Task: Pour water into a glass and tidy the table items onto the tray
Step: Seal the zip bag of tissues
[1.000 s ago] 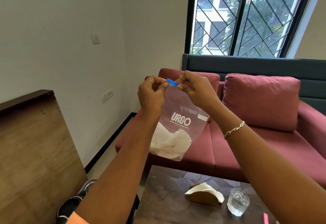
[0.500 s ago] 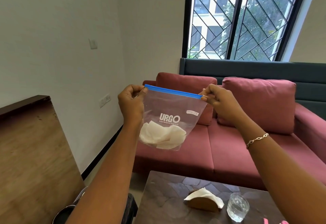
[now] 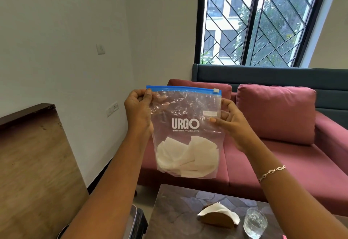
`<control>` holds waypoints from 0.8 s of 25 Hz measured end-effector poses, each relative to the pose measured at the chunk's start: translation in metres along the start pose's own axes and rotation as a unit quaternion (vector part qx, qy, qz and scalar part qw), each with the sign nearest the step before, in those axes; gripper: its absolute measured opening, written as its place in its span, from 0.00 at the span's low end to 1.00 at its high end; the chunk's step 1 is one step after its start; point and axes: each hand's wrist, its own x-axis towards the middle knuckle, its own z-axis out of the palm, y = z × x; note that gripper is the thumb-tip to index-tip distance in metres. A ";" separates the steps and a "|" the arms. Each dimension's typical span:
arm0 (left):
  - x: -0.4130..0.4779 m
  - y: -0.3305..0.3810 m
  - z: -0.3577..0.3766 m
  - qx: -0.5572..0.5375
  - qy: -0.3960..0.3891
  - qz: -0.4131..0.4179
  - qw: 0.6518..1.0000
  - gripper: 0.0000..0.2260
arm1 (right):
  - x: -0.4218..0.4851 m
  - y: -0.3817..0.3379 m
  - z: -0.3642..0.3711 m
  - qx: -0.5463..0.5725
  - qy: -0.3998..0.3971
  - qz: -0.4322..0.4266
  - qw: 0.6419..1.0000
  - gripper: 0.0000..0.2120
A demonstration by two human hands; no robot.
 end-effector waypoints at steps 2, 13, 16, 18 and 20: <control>0.003 0.001 -0.006 0.018 0.016 -0.001 1.000 0.06 | -0.003 0.005 0.008 0.006 0.018 -0.002 1.000 0.25; -0.038 -0.039 -0.048 0.180 -0.143 -0.101 0.968 0.35 | -0.001 0.007 0.020 0.092 0.125 -0.100 0.983 0.09; -0.036 -0.044 -0.053 0.197 -0.109 -0.007 0.974 0.28 | -0.003 0.013 0.016 0.075 0.128 -0.091 0.985 0.08; -0.032 -0.043 -0.056 0.212 -0.110 0.043 0.970 0.26 | -0.004 0.016 0.014 0.050 0.114 -0.088 0.988 0.10; -0.028 -0.041 -0.059 0.211 -0.120 0.075 0.967 0.24 | -0.004 0.019 0.013 0.009 0.099 -0.081 0.992 0.13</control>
